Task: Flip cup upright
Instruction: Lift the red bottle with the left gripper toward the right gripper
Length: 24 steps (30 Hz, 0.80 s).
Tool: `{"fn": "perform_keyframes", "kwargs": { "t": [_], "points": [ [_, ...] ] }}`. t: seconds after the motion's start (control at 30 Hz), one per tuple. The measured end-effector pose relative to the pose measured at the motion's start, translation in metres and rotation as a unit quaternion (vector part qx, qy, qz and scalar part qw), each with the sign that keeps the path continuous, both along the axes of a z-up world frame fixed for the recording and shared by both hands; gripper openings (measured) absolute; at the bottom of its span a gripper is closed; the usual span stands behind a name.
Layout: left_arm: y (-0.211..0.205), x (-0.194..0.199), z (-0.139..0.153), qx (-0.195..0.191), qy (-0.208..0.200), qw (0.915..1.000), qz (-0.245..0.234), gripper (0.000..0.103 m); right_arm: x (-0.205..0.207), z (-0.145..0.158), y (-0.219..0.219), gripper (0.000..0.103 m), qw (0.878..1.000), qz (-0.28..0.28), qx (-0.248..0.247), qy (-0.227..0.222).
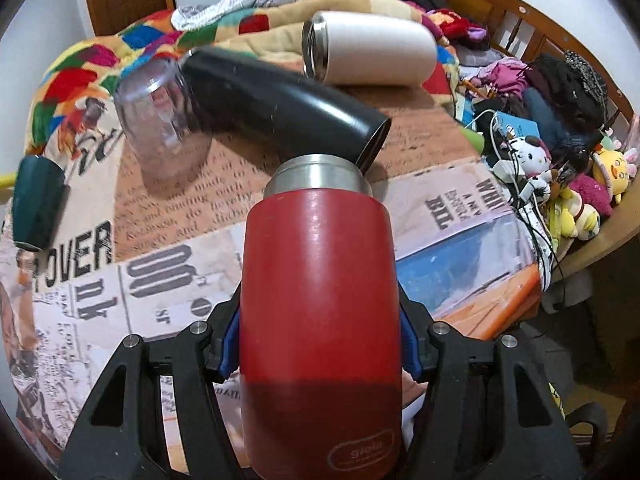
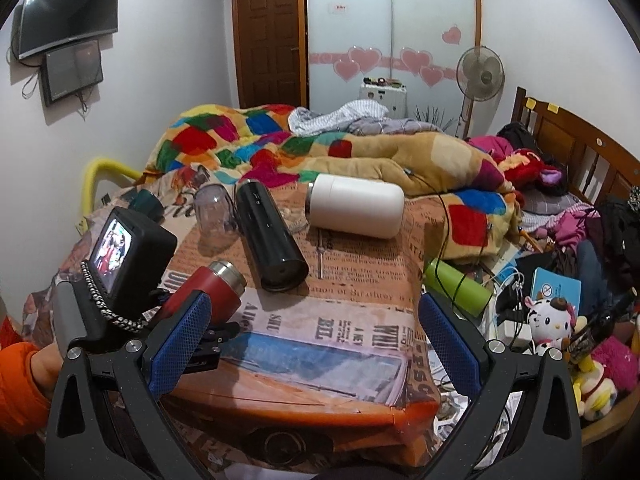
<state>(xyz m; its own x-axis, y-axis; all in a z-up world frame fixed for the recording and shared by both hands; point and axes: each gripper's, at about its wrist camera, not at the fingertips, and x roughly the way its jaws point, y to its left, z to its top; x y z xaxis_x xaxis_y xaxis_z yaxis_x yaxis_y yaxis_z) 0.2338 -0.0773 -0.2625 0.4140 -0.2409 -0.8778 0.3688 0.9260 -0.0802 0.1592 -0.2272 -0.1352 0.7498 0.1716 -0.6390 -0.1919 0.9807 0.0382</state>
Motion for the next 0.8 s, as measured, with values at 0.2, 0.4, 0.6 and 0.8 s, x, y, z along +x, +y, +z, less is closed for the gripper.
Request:
{"fn": "perform_keyframes", "kwargs": {
  "t": [0.2, 0.4, 0.6, 0.8],
  "points": [
    [0.000, 0.005, -0.015, 0.004, 0.005, 1.0000, 0.003, 0.061, 0.007, -0.013, 0.005, 0.103, 1.000, 0.004, -0.005, 0.020],
    [-0.004, 0.007, -0.021, 0.002, 0.011, 0.9999, -0.002, 0.061, 0.012, -0.018, 0.010, 0.103, 0.999, 0.008, -0.009, 0.033],
    [-0.003, 0.003, -0.016, 0.004, 0.004, 1.0000, -0.004, 0.061, 0.014, -0.018, 0.014, 0.103, 0.999, 0.009, -0.006, 0.037],
    [0.013, -0.012, 0.015, -0.012, -0.031, 0.9995, 0.003, 0.062, 0.015, -0.014, 0.018, 0.103, 0.999, 0.006, -0.002, 0.036]
  ]
}}
